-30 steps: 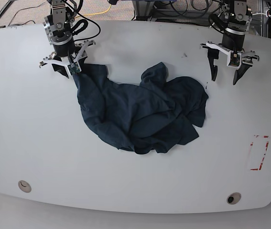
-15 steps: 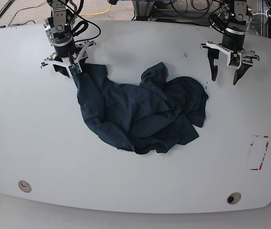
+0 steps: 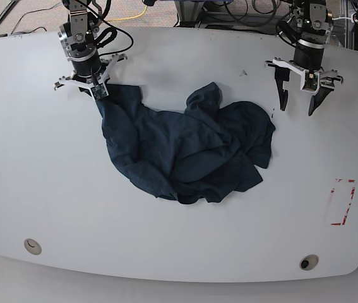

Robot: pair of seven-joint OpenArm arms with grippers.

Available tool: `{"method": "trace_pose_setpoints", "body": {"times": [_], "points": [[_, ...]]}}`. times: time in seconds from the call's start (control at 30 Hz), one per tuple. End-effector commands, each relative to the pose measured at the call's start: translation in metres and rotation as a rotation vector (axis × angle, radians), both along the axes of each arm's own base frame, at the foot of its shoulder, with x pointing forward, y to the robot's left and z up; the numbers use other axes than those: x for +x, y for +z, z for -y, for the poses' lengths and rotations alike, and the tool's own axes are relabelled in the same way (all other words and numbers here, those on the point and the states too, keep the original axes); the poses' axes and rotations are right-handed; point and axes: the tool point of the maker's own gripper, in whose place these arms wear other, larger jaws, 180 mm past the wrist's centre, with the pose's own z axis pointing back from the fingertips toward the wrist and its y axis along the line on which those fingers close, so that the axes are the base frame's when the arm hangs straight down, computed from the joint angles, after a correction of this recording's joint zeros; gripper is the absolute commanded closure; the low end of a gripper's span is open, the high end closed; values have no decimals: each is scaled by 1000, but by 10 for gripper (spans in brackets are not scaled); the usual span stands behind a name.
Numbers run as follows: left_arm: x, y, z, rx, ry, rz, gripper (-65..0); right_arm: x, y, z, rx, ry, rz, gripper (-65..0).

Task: Layout the t-shirt on the table in an organized manner, then fold the t-shirt properly
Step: 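Lower the left gripper onto the shirt's opposite edge and grasp it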

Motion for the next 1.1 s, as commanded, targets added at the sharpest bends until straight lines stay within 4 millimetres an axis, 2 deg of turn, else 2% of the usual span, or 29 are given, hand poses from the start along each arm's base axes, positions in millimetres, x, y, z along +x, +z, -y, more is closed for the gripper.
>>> {"method": "trace_pose_setpoints", "body": {"times": [0.0, 0.33, 0.57, 0.67, 0.83, 1.07], "points": [[2, 11, -1, 7, -6, 41, -379, 8, 10, 2, -5, 3, 43, 0], [2, 11, -1, -12, 0, 43, -379, 11, 29, -4, -3, 16, 89, 0], [6, 11, -4, -168, 10, 2, -383, 13, 38, -11, 15, 13, 116, 0], [12, 10, 1, -266, -22, -38, -383, 13, 40, -15, 30, 0, 124, 0], [11, 10, 8, -375, -71, -84, -383, 10, 39, -17, 34, 2, 118, 0], [16, 6, 28, -409, -186, -166, -383, 8, 38, -18, 37, 4, 113, 0]]}}
